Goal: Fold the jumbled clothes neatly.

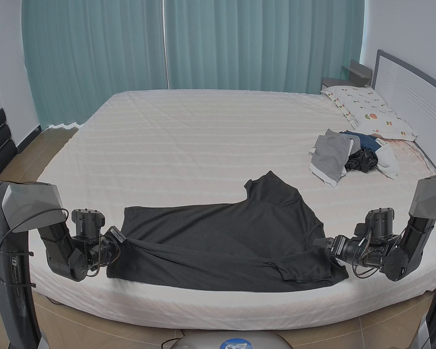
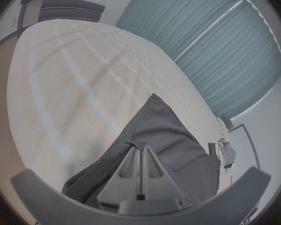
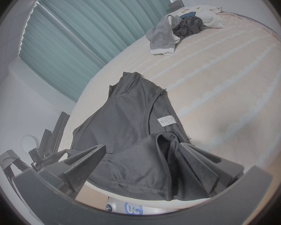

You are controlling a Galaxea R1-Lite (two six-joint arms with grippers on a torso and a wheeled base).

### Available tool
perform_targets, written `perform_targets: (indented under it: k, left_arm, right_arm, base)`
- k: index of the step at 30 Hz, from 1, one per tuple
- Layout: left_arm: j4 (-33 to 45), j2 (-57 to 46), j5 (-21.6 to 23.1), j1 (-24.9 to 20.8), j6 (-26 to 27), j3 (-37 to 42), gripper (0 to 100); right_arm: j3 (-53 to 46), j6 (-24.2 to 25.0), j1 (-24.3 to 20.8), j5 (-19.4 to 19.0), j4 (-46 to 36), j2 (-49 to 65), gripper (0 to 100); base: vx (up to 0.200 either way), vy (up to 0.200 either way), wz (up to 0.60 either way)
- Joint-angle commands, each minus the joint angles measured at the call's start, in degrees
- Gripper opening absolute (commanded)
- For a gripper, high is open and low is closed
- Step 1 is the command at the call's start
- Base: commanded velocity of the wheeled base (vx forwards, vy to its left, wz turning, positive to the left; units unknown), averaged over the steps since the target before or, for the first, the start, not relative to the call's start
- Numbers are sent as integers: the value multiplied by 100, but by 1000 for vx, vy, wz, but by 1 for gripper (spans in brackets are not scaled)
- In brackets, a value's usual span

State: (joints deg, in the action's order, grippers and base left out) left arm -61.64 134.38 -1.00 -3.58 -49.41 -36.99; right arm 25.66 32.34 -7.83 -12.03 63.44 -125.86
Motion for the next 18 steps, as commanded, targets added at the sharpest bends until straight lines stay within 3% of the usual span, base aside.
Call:
perform_targets:
  k: [1, 3, 4, 18]
  left_arm:
    - [2, 124, -14, 16, -7, -10, 0]
    - [2, 124, -14, 16, -7, -2, 0]
    - [2, 115, -14, 16, -7, -2, 100]
    - [-6, 150, -32, 24, -7, 95, 100]
  right_arm:
    - [0, 0, -8, -1, 37, -27, 100]
    - [18, 0, -17, -1, 46, -44, 100]
    - [27, 0, -26, -1, 46, -53, 100]
    - [545, -44, -61, 8, 28, -660, 100]
  base:
    - [0, 0, 0]
    - [0, 0, 0]
    - [0, 0, 0]
    - [0, 0, 0]
